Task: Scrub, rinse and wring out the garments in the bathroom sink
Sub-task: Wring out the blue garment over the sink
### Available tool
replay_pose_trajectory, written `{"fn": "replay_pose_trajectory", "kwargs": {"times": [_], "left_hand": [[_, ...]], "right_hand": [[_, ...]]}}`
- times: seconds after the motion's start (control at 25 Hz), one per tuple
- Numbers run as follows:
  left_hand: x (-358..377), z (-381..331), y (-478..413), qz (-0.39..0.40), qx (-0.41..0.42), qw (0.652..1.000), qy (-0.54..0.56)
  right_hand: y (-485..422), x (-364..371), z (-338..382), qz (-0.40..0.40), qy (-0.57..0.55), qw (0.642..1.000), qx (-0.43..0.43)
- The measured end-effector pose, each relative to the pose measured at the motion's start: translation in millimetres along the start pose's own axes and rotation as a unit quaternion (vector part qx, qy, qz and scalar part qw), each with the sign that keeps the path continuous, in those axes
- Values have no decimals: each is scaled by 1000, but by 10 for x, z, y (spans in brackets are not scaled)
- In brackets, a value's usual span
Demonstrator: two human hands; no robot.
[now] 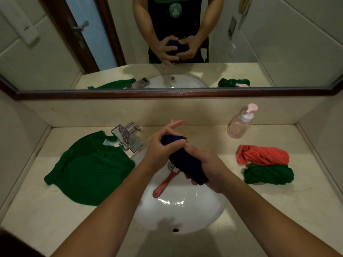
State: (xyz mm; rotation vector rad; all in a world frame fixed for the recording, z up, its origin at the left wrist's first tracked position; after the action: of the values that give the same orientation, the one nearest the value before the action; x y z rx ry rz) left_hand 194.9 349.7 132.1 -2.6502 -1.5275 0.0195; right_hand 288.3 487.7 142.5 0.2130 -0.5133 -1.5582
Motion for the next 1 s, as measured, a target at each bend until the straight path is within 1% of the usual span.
{"fn": "replay_pose_trajectory", "kwargs": {"times": [0.08, 0.12, 0.2, 0.36, 0.48, 0.56, 0.64, 0.72, 0.88, 0.92, 1.0], "left_hand": [[64, 13, 16, 33, -33, 992, 120], [83, 11, 31, 37, -40, 986, 160], [115, 2, 32, 8, -42, 983, 177], [217, -70, 59, -77, -32, 990, 116], [256, -113, 96, -120, -22, 990, 69], [266, -98, 101, -171, -27, 983, 60], [303, -58, 81, -224, -61, 972, 34], [361, 0, 23, -259, -108, 960, -1], [462, 40, -167, -292, -212, 932, 9], [472, 46, -205, -299, -236, 925, 14], [475, 70, -250, -305, -265, 914, 24]], "right_hand": [[-8, 4, 24, -3, 10, 1000, -17], [-5, 0, 44, -13, 22, 999, -30], [-12, -8, 84, -53, 57, 995, -65], [-55, -1, 67, -146, 166, 966, -136], [-69, -9, 73, -179, 240, 938, -174], [-71, -7, 110, -193, 295, 912, -208], [-123, -23, 103, -202, 370, 876, -233], [-221, -76, 62, -202, 435, 842, -249], [-397, -209, 48, -209, 512, 777, -301], [-432, -230, 54, -207, 528, 767, -300], [-475, -235, 56, -202, 538, 768, -283]]}}
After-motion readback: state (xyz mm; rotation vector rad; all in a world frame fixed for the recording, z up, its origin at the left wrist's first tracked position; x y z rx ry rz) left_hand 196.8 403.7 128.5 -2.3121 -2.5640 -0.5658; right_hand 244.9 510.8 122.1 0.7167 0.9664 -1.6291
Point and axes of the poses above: each hand's wrist, its own y-axis away from the middle knuckle, its own x-axis out of the palm, z = x × y, the point moved 2 cm from there along -y, towards the middle knuckle, and after that the axes turned 1 degree about z, right-handed, at the moved point
